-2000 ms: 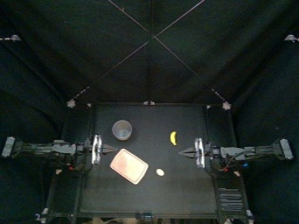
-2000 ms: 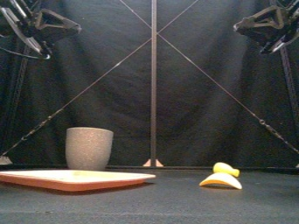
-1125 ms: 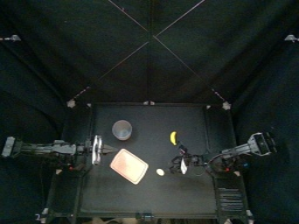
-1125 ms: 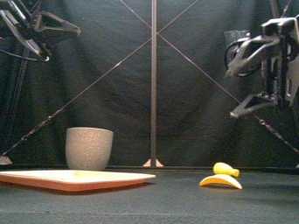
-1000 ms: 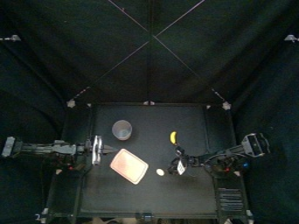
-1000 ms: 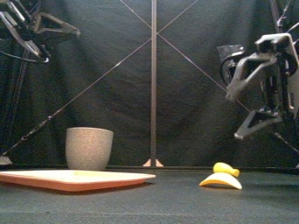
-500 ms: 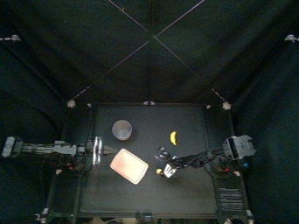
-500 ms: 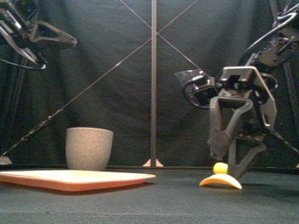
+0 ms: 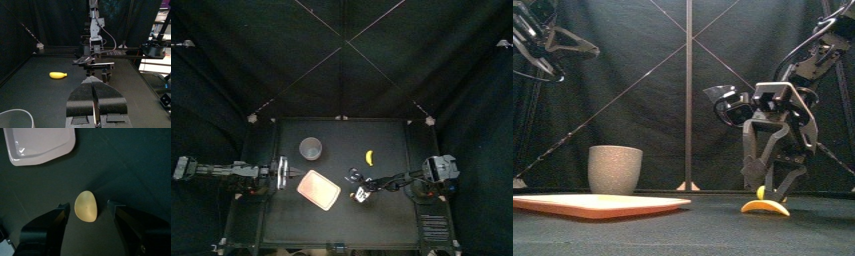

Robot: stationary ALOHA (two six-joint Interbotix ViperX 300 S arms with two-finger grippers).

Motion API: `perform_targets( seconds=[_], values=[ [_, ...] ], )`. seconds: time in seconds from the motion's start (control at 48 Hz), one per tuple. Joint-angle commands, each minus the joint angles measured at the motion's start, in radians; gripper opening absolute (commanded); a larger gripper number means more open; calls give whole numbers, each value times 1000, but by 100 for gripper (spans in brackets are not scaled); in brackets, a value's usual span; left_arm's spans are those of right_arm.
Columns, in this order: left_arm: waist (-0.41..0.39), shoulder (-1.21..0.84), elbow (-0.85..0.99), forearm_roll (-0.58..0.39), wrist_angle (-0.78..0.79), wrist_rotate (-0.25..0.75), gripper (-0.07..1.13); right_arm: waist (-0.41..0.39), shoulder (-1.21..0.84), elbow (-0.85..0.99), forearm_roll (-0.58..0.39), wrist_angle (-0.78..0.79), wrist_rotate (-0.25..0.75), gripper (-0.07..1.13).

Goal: Pick the chip then place it on the pink plate
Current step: Pick the chip

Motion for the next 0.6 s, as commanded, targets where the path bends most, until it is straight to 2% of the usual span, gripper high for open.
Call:
perform_targets(
  seconds=[0.021, 0.333, 0.604],
  values=[
    [2, 5, -12, 2, -9, 2, 1, 5, -6, -21, 6, -3, 0, 85],
    [2, 5, -8, 2, -9, 0, 1, 20, 44, -44, 6, -3, 2, 56],
    [2, 5, -6, 2, -9, -2, 1, 26, 17, -72, 0, 20, 0, 43]
  ],
)
